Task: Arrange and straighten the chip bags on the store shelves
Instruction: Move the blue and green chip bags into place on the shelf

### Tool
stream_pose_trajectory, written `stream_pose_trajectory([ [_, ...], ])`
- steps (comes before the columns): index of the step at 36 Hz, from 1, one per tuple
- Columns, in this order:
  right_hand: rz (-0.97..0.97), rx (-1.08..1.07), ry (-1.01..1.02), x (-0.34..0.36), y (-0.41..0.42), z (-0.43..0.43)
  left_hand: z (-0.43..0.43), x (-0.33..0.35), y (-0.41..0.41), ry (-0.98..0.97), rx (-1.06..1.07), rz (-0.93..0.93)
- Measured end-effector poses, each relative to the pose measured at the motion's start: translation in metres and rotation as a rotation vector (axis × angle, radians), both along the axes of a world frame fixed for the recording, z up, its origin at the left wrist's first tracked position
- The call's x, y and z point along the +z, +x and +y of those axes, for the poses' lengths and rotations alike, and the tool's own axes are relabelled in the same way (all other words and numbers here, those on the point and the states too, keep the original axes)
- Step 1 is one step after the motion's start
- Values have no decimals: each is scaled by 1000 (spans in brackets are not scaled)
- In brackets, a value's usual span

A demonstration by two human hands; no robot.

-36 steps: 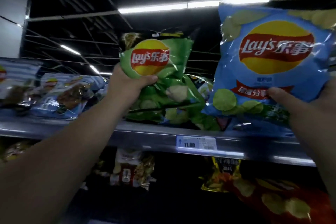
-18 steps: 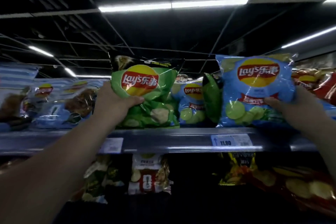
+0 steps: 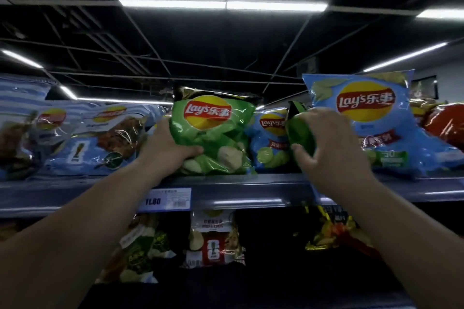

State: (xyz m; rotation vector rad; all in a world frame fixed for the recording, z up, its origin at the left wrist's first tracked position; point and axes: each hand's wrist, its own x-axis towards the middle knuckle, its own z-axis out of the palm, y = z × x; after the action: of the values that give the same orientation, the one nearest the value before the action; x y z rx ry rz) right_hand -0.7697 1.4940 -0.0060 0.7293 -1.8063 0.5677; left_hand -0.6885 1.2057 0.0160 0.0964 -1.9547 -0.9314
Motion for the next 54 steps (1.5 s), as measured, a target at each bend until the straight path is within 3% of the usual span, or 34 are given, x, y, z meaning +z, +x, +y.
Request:
stream_pose_trajectory([
  [8, -521, 396, 11, 27, -25, -79, -13, -5, -12, 165, -37, 50],
  [12, -616, 316, 39, 49, -53, -104, -15, -9, -15, 152, 37, 102],
  [17, -780, 164, 212, 74, -78, -119, -20, -11, -17, 119, 151, 141],
  [24, -1246, 257, 249, 98, -121, -145, -22, -9, -17, 130, 169, 130],
  [30, -1285, 153, 359, 94, -138, -167, -22, -10, -15, 139, 150, 109],
  [38, -1089, 68, 382, 83, -141, -163, -17, -10, -14, 175, 107, 73],
  [47, -1137, 379, 106, 90, -129, -142, -11, -7, -15, 212, 134, 99],
  [54, -1330, 454, 167, 82, -134, -137, -8, -8, -12, 248, 109, 124],
])
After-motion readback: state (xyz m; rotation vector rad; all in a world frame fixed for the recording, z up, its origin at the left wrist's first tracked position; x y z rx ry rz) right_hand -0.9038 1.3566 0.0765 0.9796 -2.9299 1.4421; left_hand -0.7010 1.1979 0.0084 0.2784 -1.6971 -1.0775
